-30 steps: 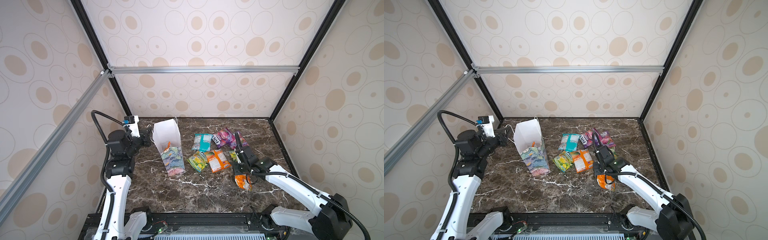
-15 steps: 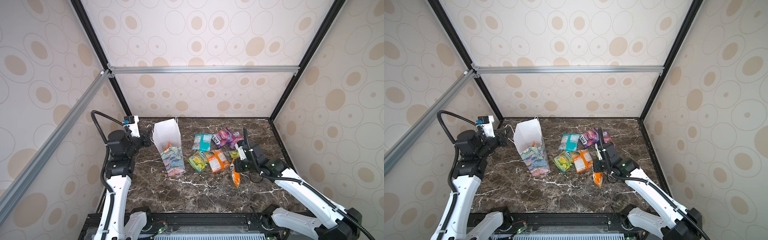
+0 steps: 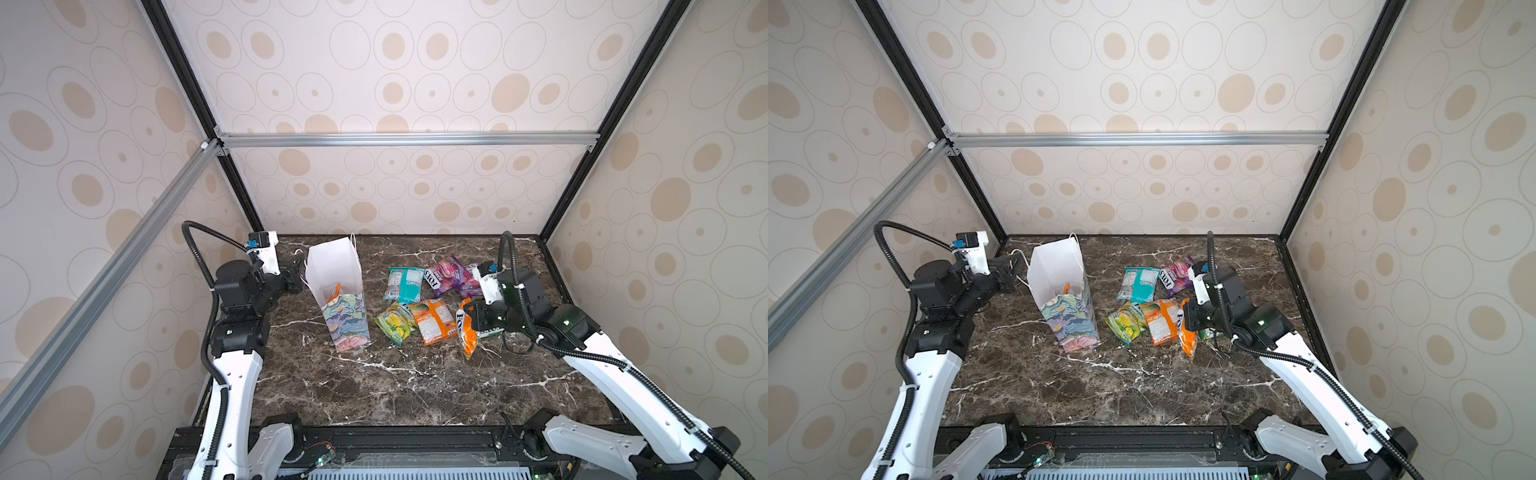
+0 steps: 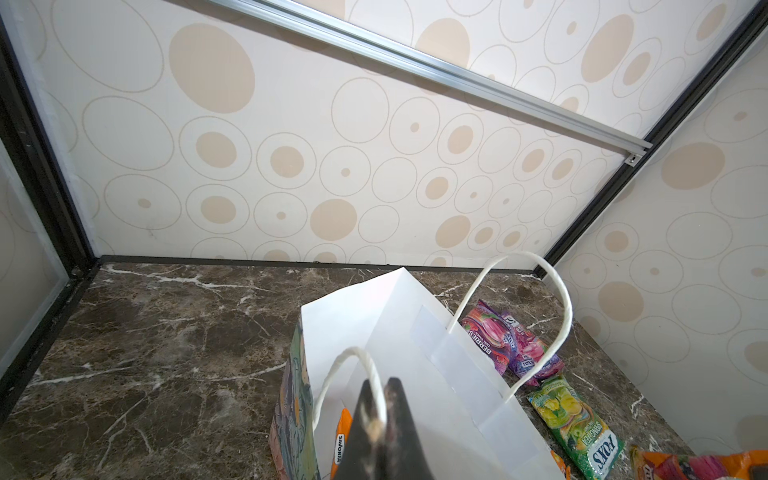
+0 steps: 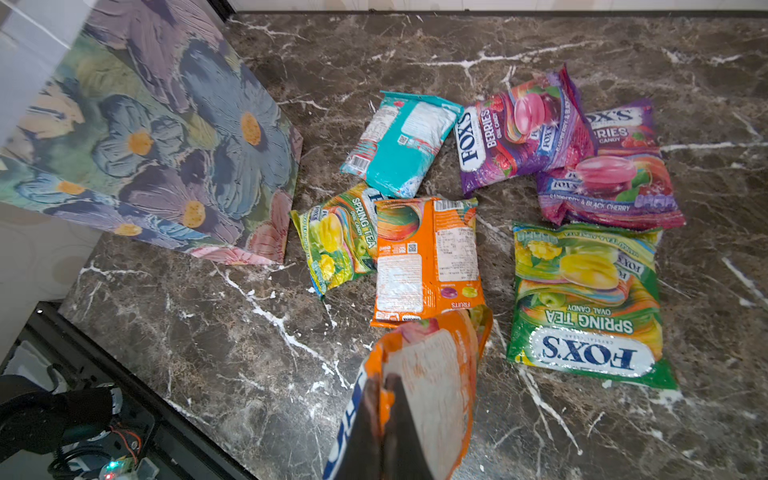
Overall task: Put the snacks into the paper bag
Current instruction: 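Lift the orange packet with the right gripper toward the bag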
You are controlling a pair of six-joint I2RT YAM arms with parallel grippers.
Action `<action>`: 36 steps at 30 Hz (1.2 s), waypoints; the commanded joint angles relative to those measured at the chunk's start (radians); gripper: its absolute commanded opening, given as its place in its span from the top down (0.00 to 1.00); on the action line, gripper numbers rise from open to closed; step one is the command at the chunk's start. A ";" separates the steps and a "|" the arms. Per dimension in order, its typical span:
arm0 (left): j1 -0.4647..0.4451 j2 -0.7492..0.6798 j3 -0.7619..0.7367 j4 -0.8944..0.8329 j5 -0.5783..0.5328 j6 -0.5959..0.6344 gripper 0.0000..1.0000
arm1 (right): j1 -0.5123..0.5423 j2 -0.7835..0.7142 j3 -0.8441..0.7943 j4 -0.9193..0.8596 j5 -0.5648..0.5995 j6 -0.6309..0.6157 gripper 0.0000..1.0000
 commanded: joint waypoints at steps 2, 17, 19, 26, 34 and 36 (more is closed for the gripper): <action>0.007 -0.011 0.015 0.013 0.013 0.014 1.00 | 0.020 0.008 0.089 0.015 -0.038 -0.032 1.00; 0.006 -0.015 0.015 0.012 0.014 0.015 1.00 | 0.163 0.108 0.324 -0.020 -0.036 -0.153 1.00; 0.007 -0.015 0.012 0.015 0.009 0.015 1.00 | 0.177 0.126 0.348 -0.014 -0.049 -0.167 1.00; 0.006 -0.007 0.016 0.008 0.015 0.020 1.00 | 0.230 0.184 0.445 -0.001 -0.065 -0.196 1.00; 0.006 -0.016 0.012 0.017 0.010 0.019 1.00 | 0.276 0.269 0.572 0.031 -0.158 -0.215 1.00; 0.006 -0.015 0.013 0.014 0.010 0.019 1.00 | 0.298 0.310 0.630 0.029 -0.165 -0.224 1.00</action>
